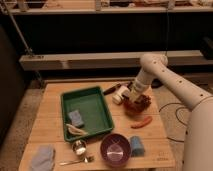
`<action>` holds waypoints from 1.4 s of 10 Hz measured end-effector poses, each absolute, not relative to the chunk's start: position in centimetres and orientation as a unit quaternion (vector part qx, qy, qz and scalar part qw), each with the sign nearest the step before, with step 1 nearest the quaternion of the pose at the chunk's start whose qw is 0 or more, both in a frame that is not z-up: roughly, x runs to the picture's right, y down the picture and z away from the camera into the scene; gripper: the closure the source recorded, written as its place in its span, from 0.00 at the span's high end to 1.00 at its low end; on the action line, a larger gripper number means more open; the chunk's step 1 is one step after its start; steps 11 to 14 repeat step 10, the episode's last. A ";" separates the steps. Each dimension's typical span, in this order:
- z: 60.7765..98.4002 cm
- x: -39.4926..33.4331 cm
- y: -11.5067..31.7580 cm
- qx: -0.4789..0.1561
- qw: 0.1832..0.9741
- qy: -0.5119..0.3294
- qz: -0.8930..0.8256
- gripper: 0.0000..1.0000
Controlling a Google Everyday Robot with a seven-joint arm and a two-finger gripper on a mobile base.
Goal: Wipe red bowl with eraser
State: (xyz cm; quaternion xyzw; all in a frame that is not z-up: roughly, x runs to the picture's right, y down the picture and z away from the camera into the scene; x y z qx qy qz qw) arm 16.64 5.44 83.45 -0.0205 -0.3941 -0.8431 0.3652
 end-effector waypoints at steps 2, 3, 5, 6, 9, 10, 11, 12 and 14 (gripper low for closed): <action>83.2 16.2 6.4 -0.018 0.355 -0.402 -0.844 0.20; 83.0 16.2 6.7 -0.017 0.353 -0.403 -0.844 0.20; 82.5 17.1 7.5 -0.018 0.352 -0.405 -0.844 0.20; 82.3 17.6 7.9 -0.019 0.354 -0.405 -0.843 0.20; 81.7 19.8 9.4 -0.029 0.362 -0.407 -0.838 0.20; 81.6 20.0 9.6 -0.028 0.362 -0.408 -0.837 0.20; 81.6 20.0 9.6 -0.028 0.362 -0.408 -0.837 0.20; 81.6 20.0 9.6 -0.028 0.362 -0.408 -0.837 0.20; 81.6 20.0 9.6 -0.028 0.362 -0.408 -0.837 0.20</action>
